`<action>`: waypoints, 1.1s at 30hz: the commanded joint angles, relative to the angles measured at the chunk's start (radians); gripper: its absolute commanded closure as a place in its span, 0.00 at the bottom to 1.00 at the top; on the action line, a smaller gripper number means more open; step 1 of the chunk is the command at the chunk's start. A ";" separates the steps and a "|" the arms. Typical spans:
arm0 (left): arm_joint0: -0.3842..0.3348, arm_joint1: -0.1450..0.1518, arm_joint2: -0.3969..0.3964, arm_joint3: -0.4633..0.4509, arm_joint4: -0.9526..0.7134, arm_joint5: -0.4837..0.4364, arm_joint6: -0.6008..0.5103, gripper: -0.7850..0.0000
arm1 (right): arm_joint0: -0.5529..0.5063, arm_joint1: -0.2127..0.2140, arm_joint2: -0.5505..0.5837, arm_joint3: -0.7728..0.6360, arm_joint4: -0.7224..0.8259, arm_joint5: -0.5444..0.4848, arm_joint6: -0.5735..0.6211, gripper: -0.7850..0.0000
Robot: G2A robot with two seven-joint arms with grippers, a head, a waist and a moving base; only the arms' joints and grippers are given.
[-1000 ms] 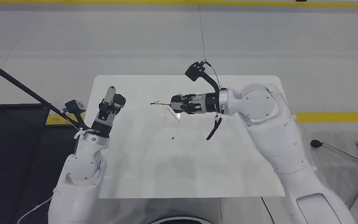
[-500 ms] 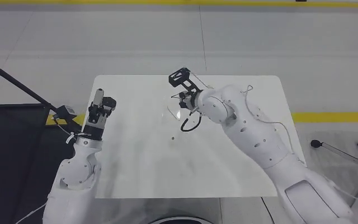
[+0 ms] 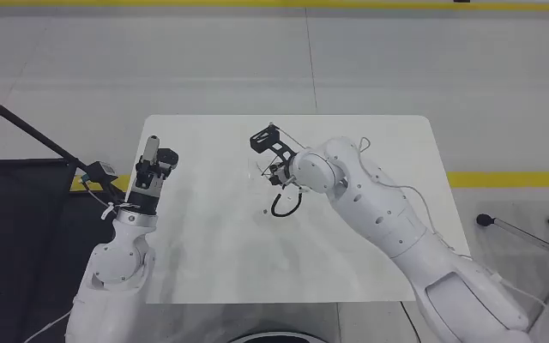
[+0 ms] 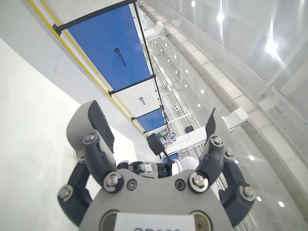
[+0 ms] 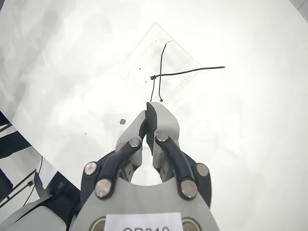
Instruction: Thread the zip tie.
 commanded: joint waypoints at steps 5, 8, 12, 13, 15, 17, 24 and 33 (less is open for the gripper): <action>0.000 0.000 0.000 0.000 0.000 0.000 0.000 0.00 | 0.005 -0.018 -0.012 0.040 0.019 -0.024 -0.022 1.00; 0.000 0.000 0.000 0.000 0.000 0.000 0.000 0.00 | 0.010 -0.026 -0.016 0.056 0.019 -0.028 -0.028 0.72; 0.000 0.000 0.000 0.000 0.000 0.000 0.000 0.00 | 0.012 -0.035 -0.016 0.070 0.028 -0.040 -0.034 0.71; 0.000 0.000 0.000 0.000 0.000 0.000 0.000 0.00 | 0.013 -0.037 -0.015 0.073 0.029 -0.042 -0.034 0.70; 0.000 0.000 0.000 0.000 0.000 0.000 0.000 0.00 | 0.014 -0.040 -0.013 0.077 0.032 -0.045 -0.034 0.70; 0.000 0.000 0.000 0.000 0.000 0.000 0.000 0.00 | 0.014 -0.042 -0.010 0.079 0.032 -0.048 -0.035 0.71; 0.000 0.000 0.000 0.000 0.000 0.000 0.000 0.00 | 0.010 -0.045 0.004 0.073 0.026 -0.053 -0.036 0.68; 0.000 0.000 0.000 0.000 0.000 0.000 0.000 0.00 | -0.014 -0.025 0.093 0.013 0.052 -0.061 -0.044 0.27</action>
